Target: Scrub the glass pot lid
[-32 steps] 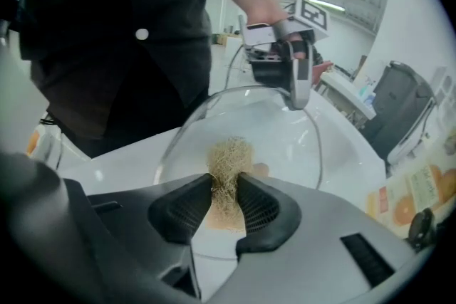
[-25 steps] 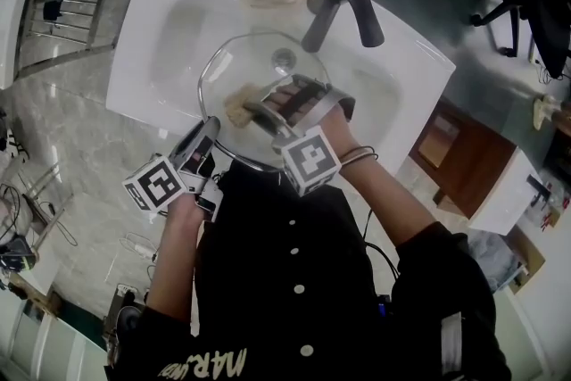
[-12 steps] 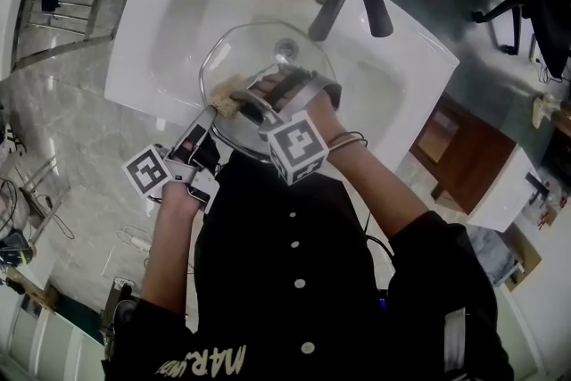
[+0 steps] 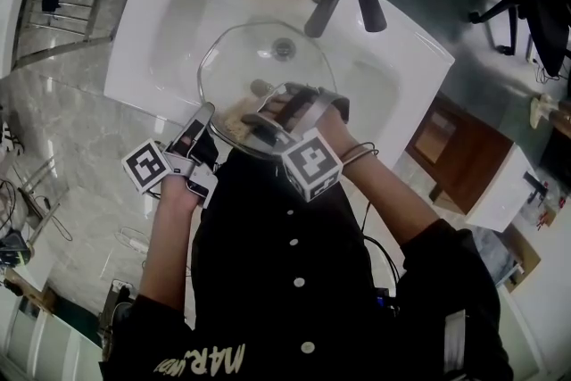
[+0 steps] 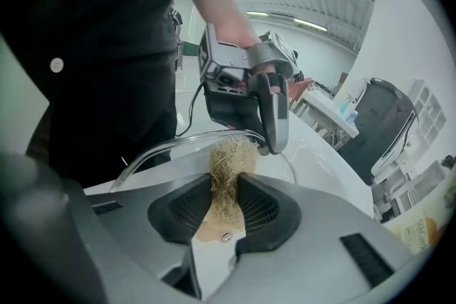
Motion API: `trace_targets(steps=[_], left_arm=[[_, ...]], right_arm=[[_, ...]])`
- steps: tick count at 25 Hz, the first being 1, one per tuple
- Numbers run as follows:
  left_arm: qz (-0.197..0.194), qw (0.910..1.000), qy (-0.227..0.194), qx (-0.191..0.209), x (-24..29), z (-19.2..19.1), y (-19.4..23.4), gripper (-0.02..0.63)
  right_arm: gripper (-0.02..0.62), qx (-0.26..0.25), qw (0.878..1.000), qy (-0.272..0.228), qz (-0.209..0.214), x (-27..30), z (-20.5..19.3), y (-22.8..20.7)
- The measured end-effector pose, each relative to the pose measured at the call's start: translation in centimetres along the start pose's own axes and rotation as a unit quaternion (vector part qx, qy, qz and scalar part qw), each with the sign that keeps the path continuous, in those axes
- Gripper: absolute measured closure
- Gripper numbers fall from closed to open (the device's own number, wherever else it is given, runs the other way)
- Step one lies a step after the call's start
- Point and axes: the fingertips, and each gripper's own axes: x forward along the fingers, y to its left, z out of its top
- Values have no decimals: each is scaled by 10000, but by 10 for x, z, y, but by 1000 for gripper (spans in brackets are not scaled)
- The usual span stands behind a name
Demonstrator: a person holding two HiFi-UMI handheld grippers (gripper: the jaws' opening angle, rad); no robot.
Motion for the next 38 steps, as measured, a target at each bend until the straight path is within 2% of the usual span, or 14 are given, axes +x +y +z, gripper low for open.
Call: trace_targets(steps=[6, 11, 14, 17, 19, 22, 24, 26, 27, 29, 31, 33, 35, 38], left_arm=[[20, 10000, 48, -41, 0, 0, 1, 506], [5, 9997, -5, -227, -1, 1, 3, 506], [-18, 9996, -46, -269, -1, 1, 4, 506], [-49, 9994, -110, -325, -2, 3, 5, 508], [-64, 9996, -128, -225, -1, 3, 5, 508], [25, 9999, -65, 156, 0, 3, 0, 504], [417, 9985, -82, 341, -5, 4, 3, 492], [833, 9951, -234, 487, -14, 10, 5, 460], [1008, 9922, -353, 649, -19, 15, 5, 460], [1303, 9817, -646, 1228, -32, 29, -2, 464], [1357, 9672, -920, 1941, -42, 39, -21, 514], [1251, 9531, -1042, 2552, -46, 40, -44, 549], [1262, 9350, -1054, 3141, -48, 36, -63, 566], [1228, 9002, -941, 4070, -48, 24, -94, 578]], right_arm=[[469, -184, 9984, -56, 527, -19, -3, 28], [469, -369, 9954, -45, 885, -33, -10, 49], [469, -593, 9927, 2, 1046, -38, -14, 57], [469, -470, 9928, 6, 1098, -41, -16, 62], [469, -330, 9936, 13, 1077, -40, -16, 62], [466, -201, 9958, 179, 874, -39, -18, 58], [466, 152, 9980, 374, 483, -40, -26, 51], [465, 840, 9956, 414, -51, -50, -36, 38], [466, 1273, 9907, 345, -328, -58, -41, 29], [465, 2102, 9733, 123, -911, -79, -50, 11], [465, 2764, 9483, -77, -1559, -106, -59, -10], [465, 3316, 9176, -239, -2181, -135, -70, -28], [465, 3758, 8852, -504, -2694, -166, -75, -43], [465, 4066, 8436, -998, -3362, -211, -70, -59]])
